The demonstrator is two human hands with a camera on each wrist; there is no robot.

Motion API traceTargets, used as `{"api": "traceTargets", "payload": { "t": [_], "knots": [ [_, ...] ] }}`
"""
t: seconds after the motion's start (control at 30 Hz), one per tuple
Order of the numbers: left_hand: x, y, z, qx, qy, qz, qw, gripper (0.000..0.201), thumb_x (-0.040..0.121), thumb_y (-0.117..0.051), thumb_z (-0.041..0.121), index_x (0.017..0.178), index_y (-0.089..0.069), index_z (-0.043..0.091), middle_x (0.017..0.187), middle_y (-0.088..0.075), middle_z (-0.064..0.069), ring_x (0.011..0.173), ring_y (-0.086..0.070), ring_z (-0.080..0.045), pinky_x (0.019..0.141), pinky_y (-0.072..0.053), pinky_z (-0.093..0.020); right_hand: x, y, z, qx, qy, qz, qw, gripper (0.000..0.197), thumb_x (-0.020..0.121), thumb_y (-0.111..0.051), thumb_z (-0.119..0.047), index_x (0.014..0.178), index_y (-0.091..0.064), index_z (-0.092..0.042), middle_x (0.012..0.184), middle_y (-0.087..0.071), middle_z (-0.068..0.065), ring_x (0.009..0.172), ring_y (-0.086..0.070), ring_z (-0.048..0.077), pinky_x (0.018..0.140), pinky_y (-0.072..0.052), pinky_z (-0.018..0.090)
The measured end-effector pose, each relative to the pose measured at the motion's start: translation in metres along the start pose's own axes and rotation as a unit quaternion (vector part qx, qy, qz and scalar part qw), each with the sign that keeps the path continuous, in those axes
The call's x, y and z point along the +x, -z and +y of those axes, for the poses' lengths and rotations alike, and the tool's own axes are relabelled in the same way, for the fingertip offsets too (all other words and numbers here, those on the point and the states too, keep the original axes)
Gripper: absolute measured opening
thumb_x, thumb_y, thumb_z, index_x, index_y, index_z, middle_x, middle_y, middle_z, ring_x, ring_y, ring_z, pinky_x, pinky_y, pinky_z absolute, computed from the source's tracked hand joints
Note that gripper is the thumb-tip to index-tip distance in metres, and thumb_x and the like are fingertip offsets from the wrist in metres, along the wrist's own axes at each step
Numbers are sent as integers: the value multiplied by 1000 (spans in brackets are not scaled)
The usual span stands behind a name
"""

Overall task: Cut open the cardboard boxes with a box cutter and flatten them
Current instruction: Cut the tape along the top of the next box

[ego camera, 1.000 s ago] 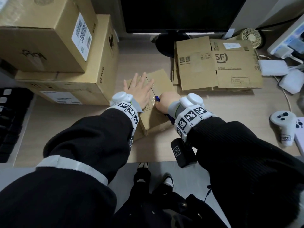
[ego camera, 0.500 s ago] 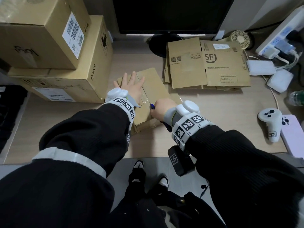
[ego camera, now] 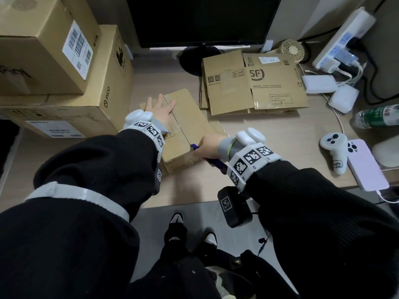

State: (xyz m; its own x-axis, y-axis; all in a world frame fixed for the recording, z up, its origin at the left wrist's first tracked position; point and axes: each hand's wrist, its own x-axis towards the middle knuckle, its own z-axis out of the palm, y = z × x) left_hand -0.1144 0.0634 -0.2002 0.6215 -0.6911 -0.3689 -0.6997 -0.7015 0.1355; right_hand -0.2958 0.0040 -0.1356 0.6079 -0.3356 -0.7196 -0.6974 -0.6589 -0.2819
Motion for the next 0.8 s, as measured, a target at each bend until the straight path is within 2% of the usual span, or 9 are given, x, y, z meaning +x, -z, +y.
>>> {"api": "traceTargets", "payload": {
  "t": [0.07,0.13,0.2,0.27,0.33,0.43,0.57,0.7,0.8],
  "knots": [
    [0,-1,-1,-11,3,7,1000,63,97,-35,9,150,-15,37,161,5,-4,145,7,-40,116,-12,-56,-2,5,5,15,1,-50,999,26,89,-49,-20,74,-61,-3,69,-59,12,61,-53,25,57,-42,25],
    [0,-2,-2,-24,-1,6,1000,64,96,-35,10,150,-15,37,161,5,-4,145,8,-40,116,-11,-56,-5,12,8,48,7,-47,998,23,87,-51,-18,71,-59,-4,68,-58,14,61,-52,25,59,-43,28],
    [-2,-2,-2,-33,-1,1,999,64,97,-38,13,151,-13,37,161,7,-4,145,10,-40,116,-10,-56,-8,22,8,71,33,54,995,27,89,-50,-24,70,-57,-7,67,-59,10,61,-54,26,60,-44,29],
    [-7,0,4,-38,6,6,999,62,98,-38,18,151,-13,36,161,7,-4,145,12,-40,117,-7,-55,-7,29,6,72,59,183,979,30,94,-45,-30,81,-58,-7,79,-65,11,74,-60,29,68,-48,32],
    [-13,0,10,-43,14,9,999,56,101,-31,23,152,-12,34,161,7,-4,144,13,-39,118,-1,-50,-1,29,4,85,55,240,965,32,97,-38,-32,88,-56,-7,89,-67,13,85,-63,31,72,-50,35],
    [-18,0,13,-74,21,5,997,57,100,-31,29,152,-9,35,161,12,0,144,19,-35,118,1,-50,14,24,-3,25,22,230,973,36,99,-33,-34,94,-57,-7,98,-57,14,98,-58,33,70,-41,32],
    [-22,0,9,-95,17,-6,995,64,97,-38,36,152,-5,38,159,19,3,143,26,-30,118,4,-50,33,16,-6,-36,12,204,978,43,97,-37,-37,114,-61,-5,131,-42,15,114,-47,37,94,-41,37],
    [-22,-3,10,-126,25,4,992,75,90,-50,42,151,-9,38,158,22,-1,142,27,-31,116,6,-53,47,13,-4,-61,19,209,976,36,97,-44,-32,113,-63,-6,130,-43,11,105,-56,34,91,-46,38],
    [-21,0,11,-170,71,12,983,93,82,-59,47,152,1,37,156,29,-4,141,29,-34,115,4,-57,54,15,-2,-56,11,206,977,36,95,-46,-35,110,-65,-9,127,-44,7,98,-59,32,88,-49,40]
  ]
}}
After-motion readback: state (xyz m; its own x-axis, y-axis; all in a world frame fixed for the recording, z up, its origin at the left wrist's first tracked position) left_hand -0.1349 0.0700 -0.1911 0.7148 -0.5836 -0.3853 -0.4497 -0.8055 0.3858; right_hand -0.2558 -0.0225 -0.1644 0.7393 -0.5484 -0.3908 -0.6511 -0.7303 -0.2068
